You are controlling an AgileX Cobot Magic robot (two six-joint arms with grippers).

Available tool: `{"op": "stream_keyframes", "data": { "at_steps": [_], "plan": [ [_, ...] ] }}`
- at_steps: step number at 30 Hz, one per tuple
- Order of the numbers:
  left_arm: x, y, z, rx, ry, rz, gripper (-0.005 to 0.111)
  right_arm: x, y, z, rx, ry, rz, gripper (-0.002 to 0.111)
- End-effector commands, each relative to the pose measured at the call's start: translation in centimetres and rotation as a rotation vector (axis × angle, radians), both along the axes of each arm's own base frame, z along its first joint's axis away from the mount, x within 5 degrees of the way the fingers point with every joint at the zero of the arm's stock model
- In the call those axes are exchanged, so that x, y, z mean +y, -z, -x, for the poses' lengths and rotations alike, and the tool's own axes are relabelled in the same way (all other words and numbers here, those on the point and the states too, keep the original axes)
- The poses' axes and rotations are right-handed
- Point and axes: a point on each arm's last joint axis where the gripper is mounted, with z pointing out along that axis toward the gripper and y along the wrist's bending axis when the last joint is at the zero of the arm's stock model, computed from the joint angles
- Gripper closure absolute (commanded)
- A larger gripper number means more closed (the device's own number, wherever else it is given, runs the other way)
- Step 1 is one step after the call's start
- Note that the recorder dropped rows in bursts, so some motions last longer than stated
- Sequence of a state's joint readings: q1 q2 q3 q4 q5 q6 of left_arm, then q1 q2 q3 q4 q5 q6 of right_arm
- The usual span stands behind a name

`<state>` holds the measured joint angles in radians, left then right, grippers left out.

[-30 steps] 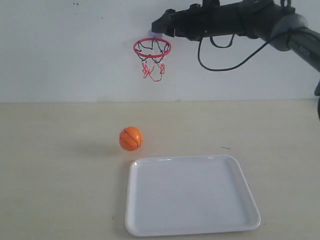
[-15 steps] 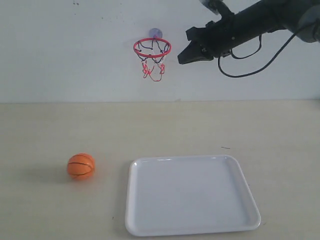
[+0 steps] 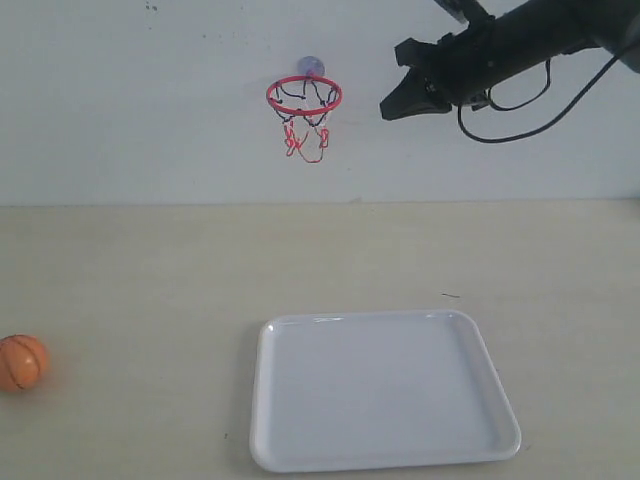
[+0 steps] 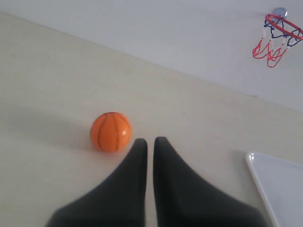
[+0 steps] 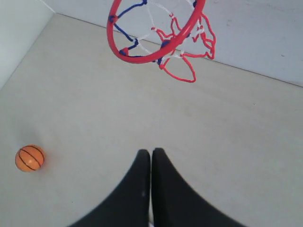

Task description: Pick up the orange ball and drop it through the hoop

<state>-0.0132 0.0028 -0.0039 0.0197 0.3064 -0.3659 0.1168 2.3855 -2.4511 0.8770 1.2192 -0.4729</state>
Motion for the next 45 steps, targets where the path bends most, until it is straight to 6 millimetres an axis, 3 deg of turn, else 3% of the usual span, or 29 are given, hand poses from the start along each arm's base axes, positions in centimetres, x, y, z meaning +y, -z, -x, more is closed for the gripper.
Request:
{"op": "stream_keyframes", "data": {
  "at_steps": [1,7,13,19,20,21,22,23,24,25,26,31,37,45],
  "plan": [
    [0.0,0.1,0.0,0.001,0.008,-0.003,0.103,-0.3,-2.1,0.7,-0.01,0.028,-0.01,0.108],
    [0.0,0.1,0.0,0.001,0.008,-0.003,0.103,0.3,-2.4,2.1,0.013,0.027,0.077,0.108],
    [0.0,0.1,0.0,0.001,0.008,-0.003,0.103,0.3,-0.5,6.3,0.154,-0.041,0.098,0.108],
    [0.0,0.1,0.0,0.001,0.008,-0.003,0.103,-0.1,-0.7,14.9,0.179,-0.06,-0.049,0.108],
    [0.0,0.1,0.0,0.001,0.008,-0.003,0.103,-0.5,-0.4,17.9,0.166,-0.015,-0.082,0.108],
    [0.0,0.1,0.0,0.001,0.008,-0.003,0.103,-0.8,0.1,19.5,0.171,0.013,-0.095,0.108],
    [0.0,0.1,0.0,0.001,0.008,-0.003,0.103,-1.4,1.2,22.6,0.175,0.06,-0.11,0.108],
    [0.0,0.1,0.0,0.001,0.008,-0.003,0.103,-1.7,1.7,23.8,0.176,0.078,-0.114,0.108],
    [0.0,0.1,0.0,0.001,0.008,-0.003,0.103,-2.2,3.0,26.4,0.182,0.124,-0.118,0.108],
    [0.0,0.1,0.0,0.001,0.008,-0.003,0.103,-2.5,3.4,27.5,0.18,0.14,-0.121,0.108],
    [0.0,0.1,0.0,0.001,0.008,-0.003,0.103,-2.9,4.8,29.8,0.213,0.169,-0.118,0.108],
    [0.0,0.1,0.0,0.001,0.008,-0.003,0.103,-3.5,8.8,35.9,0.38,0.132,-0.11,0.108],
    [0.0,0.1,0.0,0.001,0.008,-0.003,0.103,-3.5,9.8,36.9,0.422,0.114,-0.101,0.108],
    [0.0,0.1,0.0,0.001,0.008,-0.003,0.103,-3.7,9.9,36.5,0.3,0.106,-0.04,0.108]
  ]
}}
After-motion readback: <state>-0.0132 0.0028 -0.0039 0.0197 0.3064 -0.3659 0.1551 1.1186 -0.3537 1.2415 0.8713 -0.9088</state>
